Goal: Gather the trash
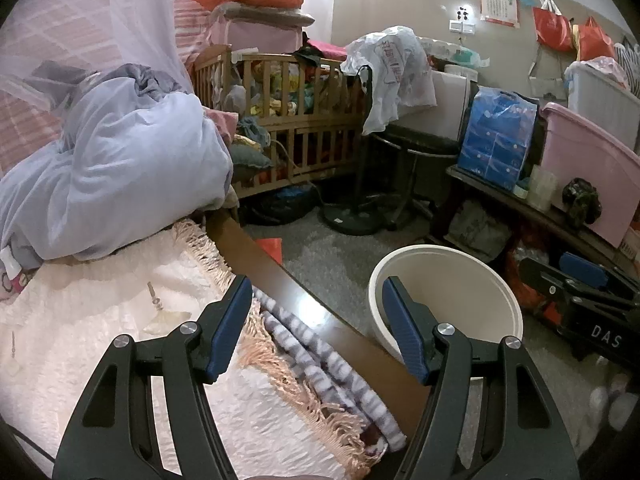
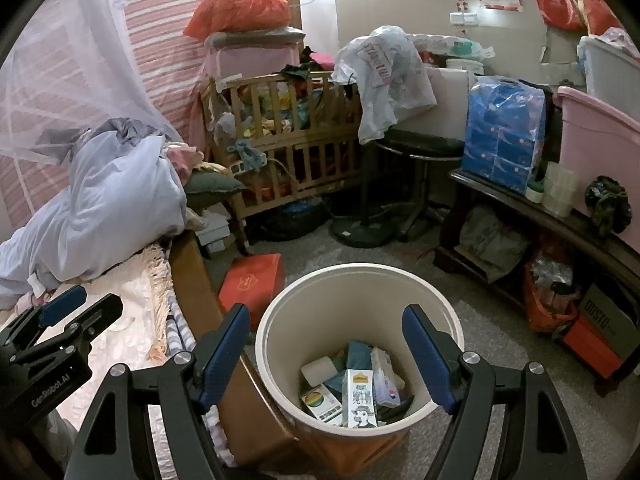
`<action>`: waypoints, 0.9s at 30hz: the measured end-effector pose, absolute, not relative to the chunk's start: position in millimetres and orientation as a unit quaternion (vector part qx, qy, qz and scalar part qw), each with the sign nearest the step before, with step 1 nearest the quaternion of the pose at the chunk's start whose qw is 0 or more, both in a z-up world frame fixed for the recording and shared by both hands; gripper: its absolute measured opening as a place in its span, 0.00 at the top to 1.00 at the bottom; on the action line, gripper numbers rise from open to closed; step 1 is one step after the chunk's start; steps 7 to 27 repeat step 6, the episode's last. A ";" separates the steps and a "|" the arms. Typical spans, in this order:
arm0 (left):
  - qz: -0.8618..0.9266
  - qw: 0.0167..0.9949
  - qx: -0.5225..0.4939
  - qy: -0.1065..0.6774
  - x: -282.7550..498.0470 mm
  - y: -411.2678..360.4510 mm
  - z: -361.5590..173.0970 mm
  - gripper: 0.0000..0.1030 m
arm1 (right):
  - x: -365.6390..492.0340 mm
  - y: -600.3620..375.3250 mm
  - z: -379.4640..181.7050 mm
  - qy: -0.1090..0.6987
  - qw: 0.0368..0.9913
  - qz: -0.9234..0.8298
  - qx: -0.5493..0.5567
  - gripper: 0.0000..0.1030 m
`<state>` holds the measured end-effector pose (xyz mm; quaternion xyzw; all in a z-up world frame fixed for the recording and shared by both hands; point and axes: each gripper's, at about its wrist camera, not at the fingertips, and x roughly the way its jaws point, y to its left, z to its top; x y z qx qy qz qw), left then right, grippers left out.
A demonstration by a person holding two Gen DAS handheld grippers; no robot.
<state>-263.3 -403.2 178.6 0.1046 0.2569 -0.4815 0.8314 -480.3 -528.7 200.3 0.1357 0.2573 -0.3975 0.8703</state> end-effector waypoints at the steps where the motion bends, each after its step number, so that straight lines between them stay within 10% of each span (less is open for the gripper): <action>1: -0.481 0.831 0.105 0.258 -262.6 -402.4 178.2 0.35 | -481.1 -527.0 198.8 0.258 0.870 -0.397 0.135 0.26; 27: -0.476 0.834 0.106 0.258 -255.6 -393.4 175.9 0.35 | -479.7 -516.4 194.7 0.263 0.872 -0.391 0.132 0.26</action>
